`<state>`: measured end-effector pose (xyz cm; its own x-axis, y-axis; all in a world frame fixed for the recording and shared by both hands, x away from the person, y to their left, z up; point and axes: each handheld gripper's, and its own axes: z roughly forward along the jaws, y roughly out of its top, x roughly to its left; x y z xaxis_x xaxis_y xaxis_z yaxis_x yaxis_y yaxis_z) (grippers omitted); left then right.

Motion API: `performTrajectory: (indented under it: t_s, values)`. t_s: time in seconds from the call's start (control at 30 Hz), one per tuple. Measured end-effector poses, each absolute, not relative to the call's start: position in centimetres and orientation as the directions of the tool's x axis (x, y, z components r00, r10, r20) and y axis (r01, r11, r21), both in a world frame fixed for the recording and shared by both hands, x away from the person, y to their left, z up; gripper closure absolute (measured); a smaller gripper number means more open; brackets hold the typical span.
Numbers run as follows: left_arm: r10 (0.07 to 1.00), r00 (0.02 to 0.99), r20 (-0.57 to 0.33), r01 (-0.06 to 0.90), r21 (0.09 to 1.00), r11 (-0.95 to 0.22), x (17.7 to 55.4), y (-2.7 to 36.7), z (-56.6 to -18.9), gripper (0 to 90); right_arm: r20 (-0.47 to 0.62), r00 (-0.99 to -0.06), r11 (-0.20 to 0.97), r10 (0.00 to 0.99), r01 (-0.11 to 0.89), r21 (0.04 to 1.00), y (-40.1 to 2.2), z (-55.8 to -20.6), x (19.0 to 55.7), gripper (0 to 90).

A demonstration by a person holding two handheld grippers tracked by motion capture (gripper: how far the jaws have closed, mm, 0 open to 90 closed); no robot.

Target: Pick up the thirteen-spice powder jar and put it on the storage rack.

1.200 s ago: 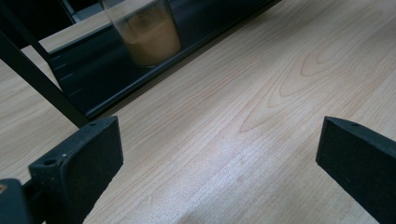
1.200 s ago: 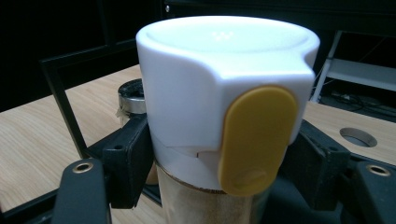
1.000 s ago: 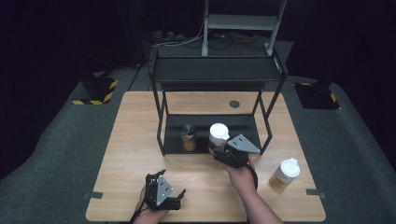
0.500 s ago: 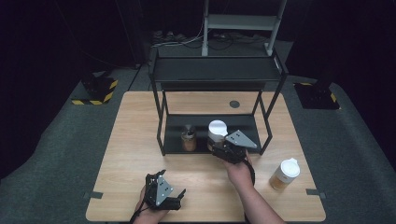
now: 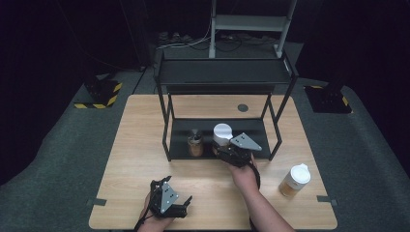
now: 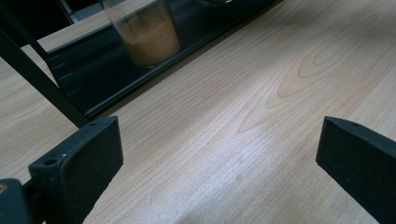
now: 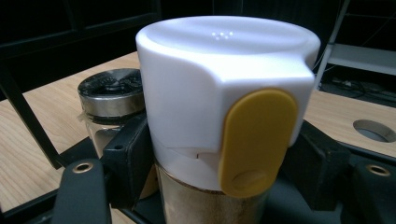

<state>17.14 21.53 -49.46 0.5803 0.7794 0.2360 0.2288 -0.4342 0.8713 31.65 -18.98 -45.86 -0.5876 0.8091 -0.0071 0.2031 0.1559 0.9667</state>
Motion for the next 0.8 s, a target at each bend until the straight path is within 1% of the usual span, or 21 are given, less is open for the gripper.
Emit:
performTrajectory:
  t_s: [0.8]
  values:
    - [0.777,0.585,0.233,0.225,0.873,-0.432,17.2,21.7,-49.5,0.7,0.003,-0.581,0.164,0.814,0.236,0.958,-17.8,-46.6,33.3,29.5]
